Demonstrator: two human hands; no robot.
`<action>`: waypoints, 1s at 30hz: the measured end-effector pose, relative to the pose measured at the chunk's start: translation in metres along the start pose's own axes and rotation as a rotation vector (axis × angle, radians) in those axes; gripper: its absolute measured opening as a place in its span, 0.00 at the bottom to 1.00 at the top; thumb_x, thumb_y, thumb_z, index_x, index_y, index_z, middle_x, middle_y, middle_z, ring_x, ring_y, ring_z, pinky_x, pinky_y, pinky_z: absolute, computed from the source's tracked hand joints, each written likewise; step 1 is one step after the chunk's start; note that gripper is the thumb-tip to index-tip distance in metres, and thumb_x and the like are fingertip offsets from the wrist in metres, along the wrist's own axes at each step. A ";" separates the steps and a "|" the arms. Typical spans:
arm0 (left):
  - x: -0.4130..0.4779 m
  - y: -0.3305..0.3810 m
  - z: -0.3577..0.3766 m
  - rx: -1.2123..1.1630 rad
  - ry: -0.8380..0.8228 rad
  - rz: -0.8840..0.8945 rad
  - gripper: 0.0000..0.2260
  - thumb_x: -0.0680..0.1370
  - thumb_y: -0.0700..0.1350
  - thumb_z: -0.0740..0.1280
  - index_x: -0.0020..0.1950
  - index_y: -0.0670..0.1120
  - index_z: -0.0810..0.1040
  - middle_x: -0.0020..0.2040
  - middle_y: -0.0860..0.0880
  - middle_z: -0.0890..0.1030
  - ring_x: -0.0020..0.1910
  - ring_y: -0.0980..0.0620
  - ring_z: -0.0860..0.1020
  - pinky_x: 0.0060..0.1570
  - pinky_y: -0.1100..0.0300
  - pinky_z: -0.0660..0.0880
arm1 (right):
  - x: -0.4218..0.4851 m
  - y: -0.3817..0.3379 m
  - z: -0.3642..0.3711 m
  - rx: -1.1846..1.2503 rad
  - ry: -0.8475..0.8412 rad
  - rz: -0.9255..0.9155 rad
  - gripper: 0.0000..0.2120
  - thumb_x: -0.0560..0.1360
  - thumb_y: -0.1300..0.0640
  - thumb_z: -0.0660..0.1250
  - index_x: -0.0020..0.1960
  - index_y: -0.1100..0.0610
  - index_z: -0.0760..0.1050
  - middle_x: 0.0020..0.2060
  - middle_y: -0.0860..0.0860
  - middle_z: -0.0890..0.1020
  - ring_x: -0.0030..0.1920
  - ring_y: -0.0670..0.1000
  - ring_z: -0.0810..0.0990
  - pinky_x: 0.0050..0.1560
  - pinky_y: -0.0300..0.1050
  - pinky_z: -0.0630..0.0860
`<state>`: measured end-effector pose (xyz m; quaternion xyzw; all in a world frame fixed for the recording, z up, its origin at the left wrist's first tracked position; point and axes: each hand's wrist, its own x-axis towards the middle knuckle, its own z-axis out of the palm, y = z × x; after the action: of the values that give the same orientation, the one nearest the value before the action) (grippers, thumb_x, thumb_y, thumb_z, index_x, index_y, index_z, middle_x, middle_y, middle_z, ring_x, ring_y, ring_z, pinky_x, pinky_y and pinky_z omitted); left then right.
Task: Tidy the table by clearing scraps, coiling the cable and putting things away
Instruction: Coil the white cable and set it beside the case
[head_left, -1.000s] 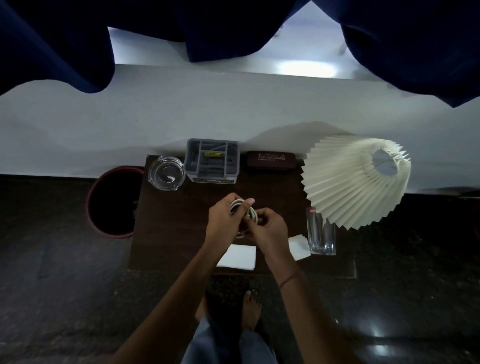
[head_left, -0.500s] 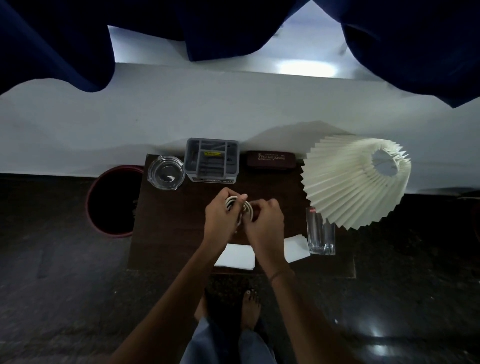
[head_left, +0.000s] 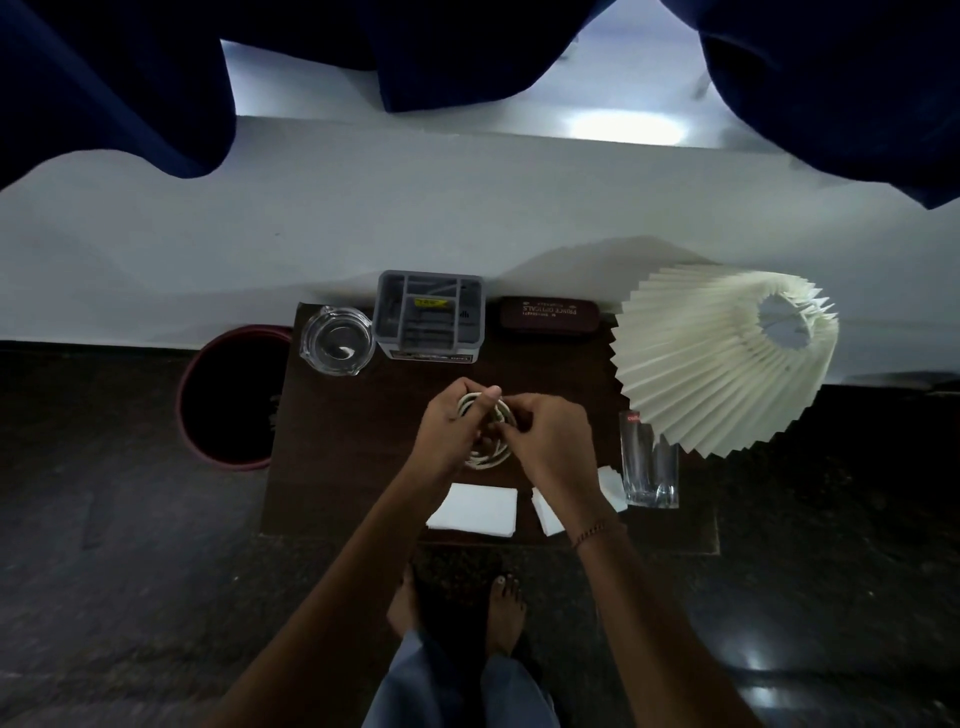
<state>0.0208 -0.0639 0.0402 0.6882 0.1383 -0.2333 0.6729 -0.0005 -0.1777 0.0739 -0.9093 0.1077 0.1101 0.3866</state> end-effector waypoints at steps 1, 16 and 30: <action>0.000 0.000 0.000 -0.022 -0.031 -0.012 0.08 0.77 0.47 0.63 0.40 0.45 0.74 0.32 0.48 0.76 0.28 0.57 0.74 0.32 0.62 0.71 | 0.001 0.001 -0.001 -0.010 0.010 0.001 0.12 0.73 0.58 0.68 0.56 0.58 0.78 0.49 0.54 0.84 0.47 0.47 0.82 0.39 0.23 0.68; 0.011 -0.008 -0.027 -0.141 -0.041 -0.177 0.10 0.76 0.42 0.66 0.53 0.40 0.80 0.49 0.41 0.82 0.48 0.47 0.81 0.44 0.58 0.81 | 0.016 0.024 -0.009 0.342 -0.052 0.341 0.11 0.70 0.60 0.72 0.52 0.61 0.80 0.40 0.54 0.84 0.36 0.44 0.82 0.37 0.33 0.79; 0.048 -0.012 -0.021 -0.244 -0.026 -0.345 0.05 0.75 0.41 0.67 0.44 0.42 0.81 0.42 0.47 0.83 0.41 0.54 0.82 0.36 0.61 0.81 | 0.045 0.043 0.012 0.479 -0.059 0.509 0.14 0.70 0.62 0.71 0.54 0.64 0.77 0.39 0.54 0.82 0.40 0.47 0.83 0.46 0.44 0.81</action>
<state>0.0586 -0.0482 0.0053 0.5647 0.2725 -0.3354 0.7032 0.0288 -0.2027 0.0237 -0.7330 0.3425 0.2008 0.5523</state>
